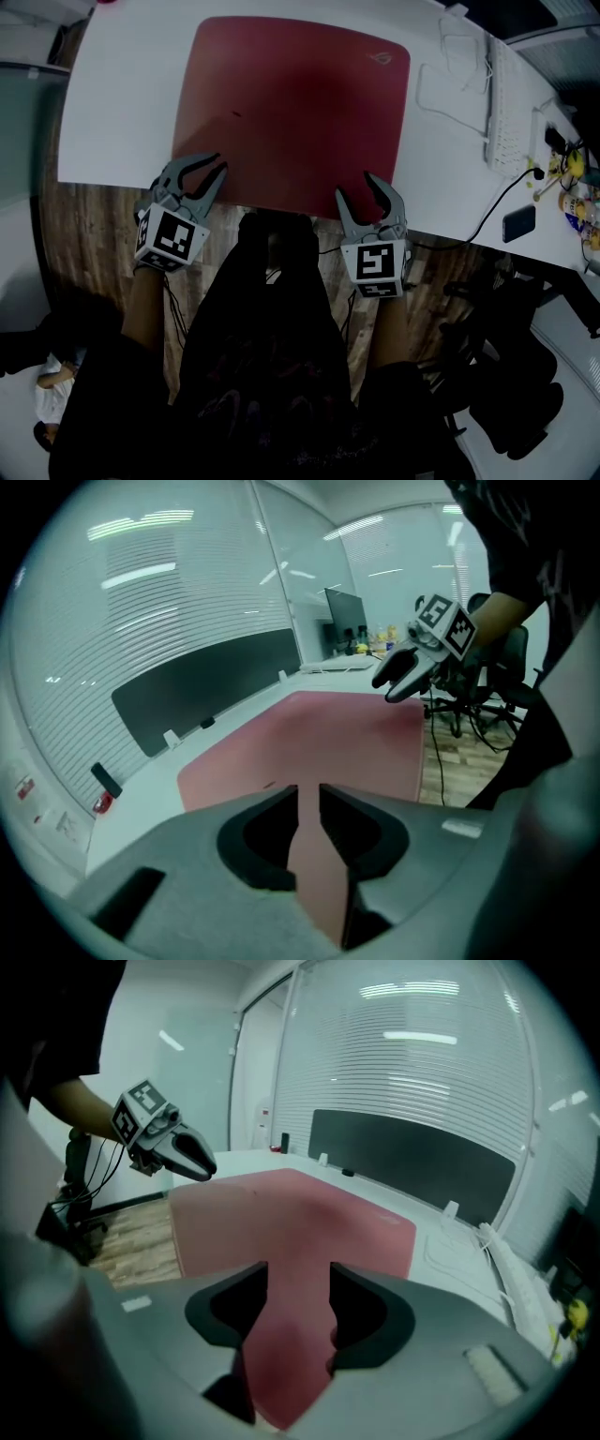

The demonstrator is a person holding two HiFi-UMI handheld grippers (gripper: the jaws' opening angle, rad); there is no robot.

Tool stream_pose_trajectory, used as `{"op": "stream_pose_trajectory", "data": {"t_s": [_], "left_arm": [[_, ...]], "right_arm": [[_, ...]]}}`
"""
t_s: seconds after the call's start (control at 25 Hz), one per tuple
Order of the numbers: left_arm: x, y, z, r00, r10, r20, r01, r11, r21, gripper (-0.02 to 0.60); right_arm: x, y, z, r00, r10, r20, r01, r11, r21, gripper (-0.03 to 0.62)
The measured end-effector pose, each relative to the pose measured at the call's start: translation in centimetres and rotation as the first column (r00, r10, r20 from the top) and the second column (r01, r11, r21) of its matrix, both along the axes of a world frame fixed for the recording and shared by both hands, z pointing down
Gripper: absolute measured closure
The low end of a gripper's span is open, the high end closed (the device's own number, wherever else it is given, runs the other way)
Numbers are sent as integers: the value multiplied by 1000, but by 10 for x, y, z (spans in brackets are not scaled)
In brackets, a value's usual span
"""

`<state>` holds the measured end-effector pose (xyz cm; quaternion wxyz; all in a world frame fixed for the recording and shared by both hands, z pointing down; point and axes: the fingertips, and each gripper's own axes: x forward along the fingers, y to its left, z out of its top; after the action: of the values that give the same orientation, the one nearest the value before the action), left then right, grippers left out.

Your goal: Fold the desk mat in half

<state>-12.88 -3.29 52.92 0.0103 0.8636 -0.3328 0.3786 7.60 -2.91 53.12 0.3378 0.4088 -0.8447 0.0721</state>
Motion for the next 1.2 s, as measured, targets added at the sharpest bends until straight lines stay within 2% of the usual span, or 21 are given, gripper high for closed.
{"op": "stream_pose_trajectory", "data": {"t_s": [0.12,0.24,0.36,0.56,0.76,1.04,1.2], "left_arm": [[9,10,5,995,94,28,-93,995,-29,432],[19,24,12,975,211,75,-206,976,-72,343],[24,39,21,945,305,122,-291,949,-118,246],[25,50,37,903,376,206,-351,924,-148,151],[24,51,53,863,415,289,-387,910,-151,116],[25,53,69,841,416,347,-391,909,-144,110],[28,56,79,838,423,344,-384,906,-179,110]], "right_arm": [[-11,13,9,986,-136,-94,134,991,-22,316],[-19,27,18,953,-257,-161,250,966,-62,245],[-23,36,24,937,-307,-170,294,951,-94,182],[-26,48,36,894,-378,-238,356,925,-134,126],[-27,52,52,870,-399,-290,369,917,-153,106],[-28,49,64,862,-383,-332,361,924,-128,109],[-29,48,68,878,-363,-313,338,932,-133,121]]}}
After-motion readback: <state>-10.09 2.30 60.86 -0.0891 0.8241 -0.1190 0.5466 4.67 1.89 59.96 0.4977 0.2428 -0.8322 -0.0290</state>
